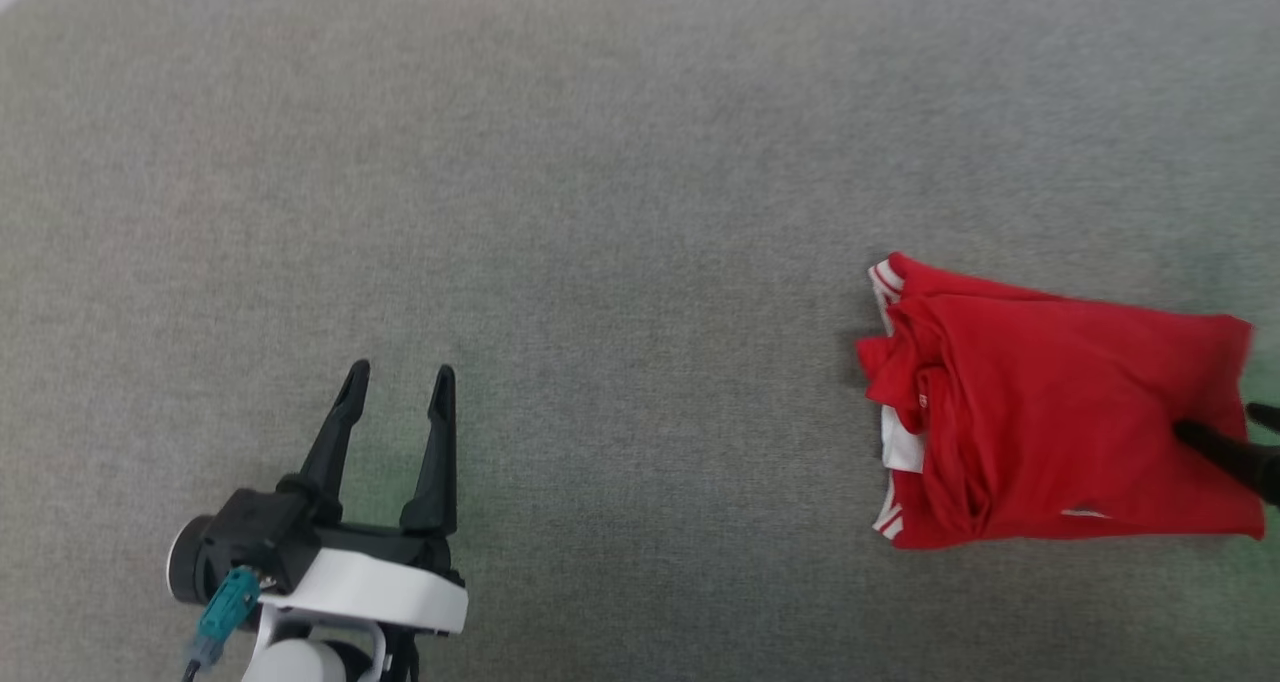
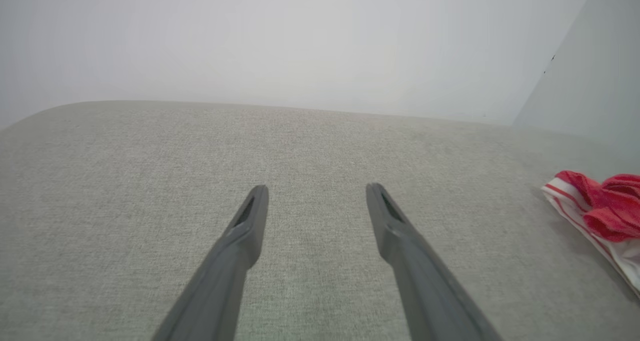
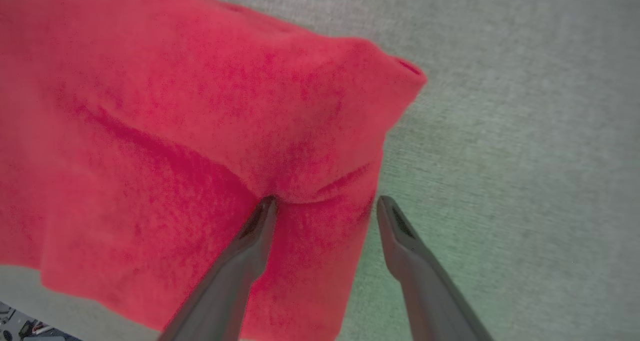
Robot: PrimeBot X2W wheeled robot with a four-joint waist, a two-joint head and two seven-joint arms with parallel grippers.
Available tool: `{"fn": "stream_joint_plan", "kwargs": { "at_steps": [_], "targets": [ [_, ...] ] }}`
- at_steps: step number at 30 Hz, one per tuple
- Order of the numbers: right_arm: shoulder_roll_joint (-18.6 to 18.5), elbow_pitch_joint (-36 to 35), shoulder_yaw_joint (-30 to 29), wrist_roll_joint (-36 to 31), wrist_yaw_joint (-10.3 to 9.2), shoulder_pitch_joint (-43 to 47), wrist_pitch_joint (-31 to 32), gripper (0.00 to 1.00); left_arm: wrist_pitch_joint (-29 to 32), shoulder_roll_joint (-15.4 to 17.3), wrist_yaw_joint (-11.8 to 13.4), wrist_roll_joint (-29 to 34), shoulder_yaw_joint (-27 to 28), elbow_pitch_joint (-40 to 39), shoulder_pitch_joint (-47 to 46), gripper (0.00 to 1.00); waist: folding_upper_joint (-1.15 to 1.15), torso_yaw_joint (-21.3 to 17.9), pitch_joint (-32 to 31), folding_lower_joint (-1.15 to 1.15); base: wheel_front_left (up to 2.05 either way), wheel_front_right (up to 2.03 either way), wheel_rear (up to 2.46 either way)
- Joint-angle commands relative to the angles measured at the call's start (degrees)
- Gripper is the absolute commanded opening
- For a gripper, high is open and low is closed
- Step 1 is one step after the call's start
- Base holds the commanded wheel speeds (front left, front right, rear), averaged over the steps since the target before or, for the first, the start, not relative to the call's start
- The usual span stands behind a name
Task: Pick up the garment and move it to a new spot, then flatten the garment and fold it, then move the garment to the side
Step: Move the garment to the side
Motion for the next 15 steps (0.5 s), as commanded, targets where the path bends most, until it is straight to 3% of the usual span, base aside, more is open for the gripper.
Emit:
{"fn": "stream_joint_plan", "kwargs": {
  "at_steps": [1, 7, 8, 10, 15],
  "targets": [
    [-0.18, 0.34, 0.67, 0.6, -0.03, -0.77, 1.06, 1.0, -0.32, 0.15, 0.06, -0.47, -0.17, 0.21, -1.16, 1.0, 0.0, 0.92, 1.55, 0.0, 0.0, 0.0, 0.0],
    [1.37, 2.76, 4.48, 1.04, -0.03, -1.13, 1.13, 1.0, -0.32, 0.04, 0.06, -0.29, -0.49, 0.43, -2.95, 1.0, 0.0, 1.64, 3.58, 0.0, 0.0, 0.0, 0.0],
    [1.55, 3.07, 5.04, 0.79, -0.03, -1.32, 0.69, 0.52, -0.32, 0.09, 0.06, -0.15, -0.46, 0.48, -3.04, 1.0, 0.0, 1.57, 3.74, 0.0, 0.0, 0.0, 0.0],
    [2.4, 4.06, 5.43, 0.98, -0.03, -1.78, -0.61, 0.0, -0.32, 0.27, 0.06, 0.16, -0.48, 0.59, -3.4, 1.0, 0.0, 1.06, 3.92, 0.0, 0.0, 0.0, 0.0],
    [2.45, 5.89, 5.0, 0.79, -0.18, -3.67, -4.76, 0.0, -0.31, 1.46, 0.06, 0.37, -1.01, 0.56, -3.63, 1.0, 0.0, -1.77, 3.66, 0.0, 0.0, 0.0, 0.0]
  ]
}}
